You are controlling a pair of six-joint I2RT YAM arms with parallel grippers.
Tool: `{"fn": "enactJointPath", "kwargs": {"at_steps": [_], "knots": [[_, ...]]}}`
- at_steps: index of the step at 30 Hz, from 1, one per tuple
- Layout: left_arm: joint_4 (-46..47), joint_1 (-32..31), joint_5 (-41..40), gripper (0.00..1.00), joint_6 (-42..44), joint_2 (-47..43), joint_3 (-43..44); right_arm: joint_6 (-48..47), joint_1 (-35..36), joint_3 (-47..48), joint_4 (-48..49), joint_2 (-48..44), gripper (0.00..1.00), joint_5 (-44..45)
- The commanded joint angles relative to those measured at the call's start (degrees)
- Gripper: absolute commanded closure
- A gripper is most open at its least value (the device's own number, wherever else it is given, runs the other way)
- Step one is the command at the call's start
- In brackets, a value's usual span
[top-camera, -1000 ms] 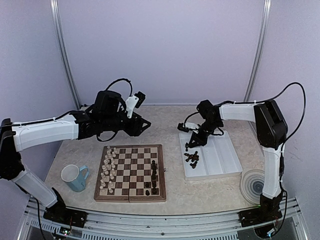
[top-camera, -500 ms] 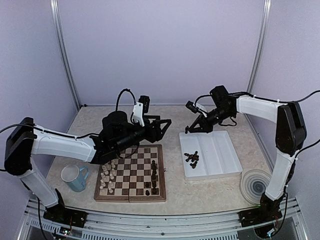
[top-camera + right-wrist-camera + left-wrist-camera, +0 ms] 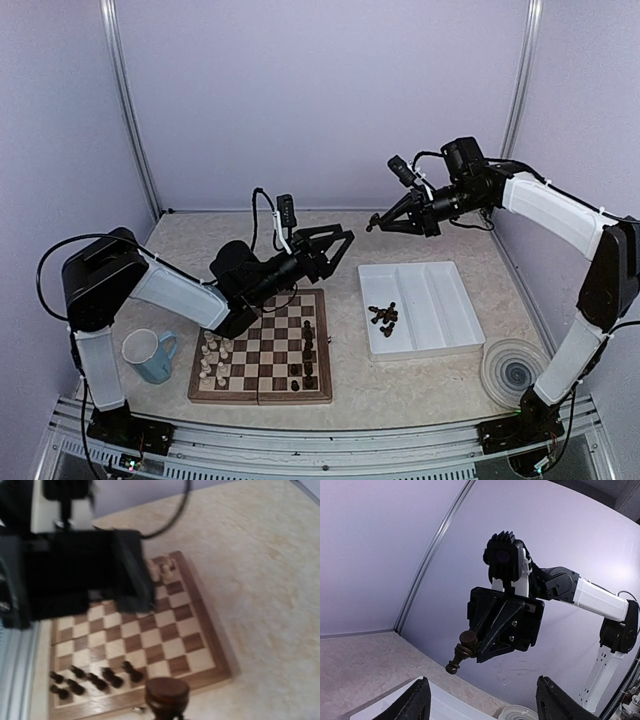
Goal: Set up the chess pieces on the board
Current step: Pass from the left arm to the right
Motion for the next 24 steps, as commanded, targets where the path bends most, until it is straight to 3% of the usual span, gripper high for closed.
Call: {"fn": "enactJointPath", "kwargs": {"at_steps": [1, 18, 24], "knots": [[6.8, 0.0, 3.3, 0.28, -3.8, 3.7, 3.9, 1.4, 0.0, 2.8, -2.7, -0.3, 0.93, -6.1], [7.1, -0.9, 7.0, 0.33, -7.9, 13.0, 14.7, 1.9, 1.4, 3.3, -3.0, 0.3, 0.92, -5.6], [9.0, -0.7, 7.1, 0.42, -8.9, 13.2, 14.1, 1.8, 1.4, 3.1, -2.9, 0.4, 0.92, -5.1]]}}
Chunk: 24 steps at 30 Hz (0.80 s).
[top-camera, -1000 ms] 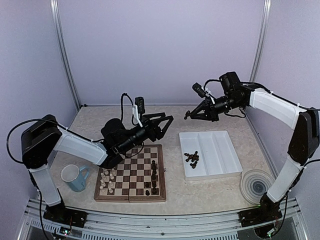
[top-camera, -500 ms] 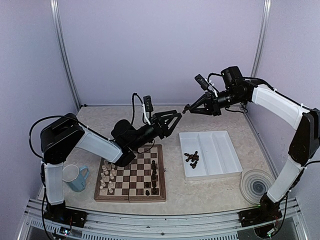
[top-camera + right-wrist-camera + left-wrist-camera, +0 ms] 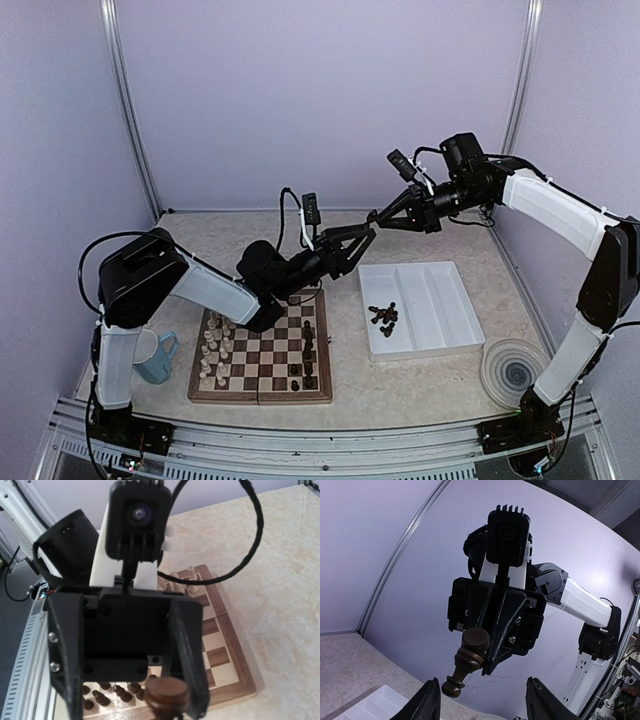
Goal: Set up the chess pieces on the board
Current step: Pass from the left arm to the right
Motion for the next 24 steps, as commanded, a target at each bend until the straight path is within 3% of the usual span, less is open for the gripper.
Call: {"fn": "enactJointPath", "kwargs": {"at_steps": [1, 14, 24], "knots": [[3.6, 0.1, 0.8, 0.44, -0.9, 0.5, 0.5, 0.0, 0.5, 1.1, -0.8, 0.4, 0.92, -0.5], [4.7, 0.4, 0.0, 0.69, -1.6, 0.1, 0.2, 0.3, 0.5, 0.7, -0.2, 1.0, 0.92, 0.2], [2.1, 0.3, -1.2, 0.72, -2.3, 0.2, 0.7, 0.7, 0.4, 0.1, 0.5, 0.6, 0.92, 0.4]]}}
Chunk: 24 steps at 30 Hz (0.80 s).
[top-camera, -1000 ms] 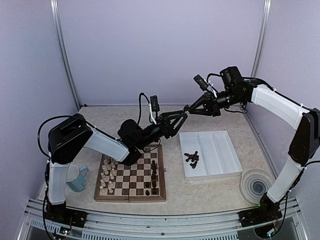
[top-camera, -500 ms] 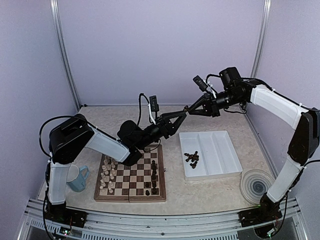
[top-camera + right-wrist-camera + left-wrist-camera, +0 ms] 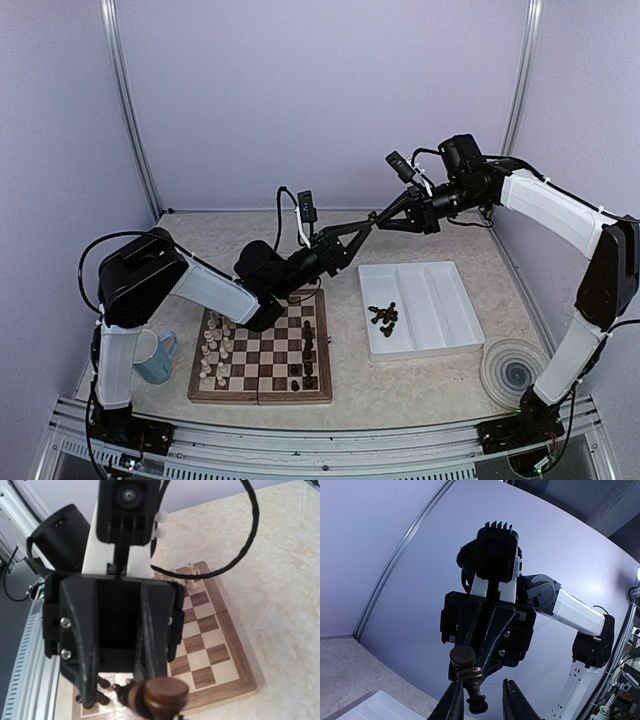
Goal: Set up the chess pieces on the board
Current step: Pass from the left arm to the right
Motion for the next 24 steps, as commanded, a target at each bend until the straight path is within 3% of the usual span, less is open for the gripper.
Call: {"fn": "enactJointPath", "kwargs": {"at_steps": [1, 10, 24], "knots": [[-0.7, 0.2, -1.0, 0.71, -0.5, 0.2, 0.9, 0.4, 0.5, -0.1, 0.6, -0.1, 0.92, 0.1], [-2.8, 0.0, -1.2, 0.72, -0.5, 0.8, 2.2, 1.2, 0.5, -0.2, 1.2, -0.4, 0.92, -0.6], [-2.5, 0.1, -0.4, 0.86, -0.5, 0.5, 1.6, 1.2, 0.5, -0.5, 1.6, -0.6, 0.92, -0.1]]}}
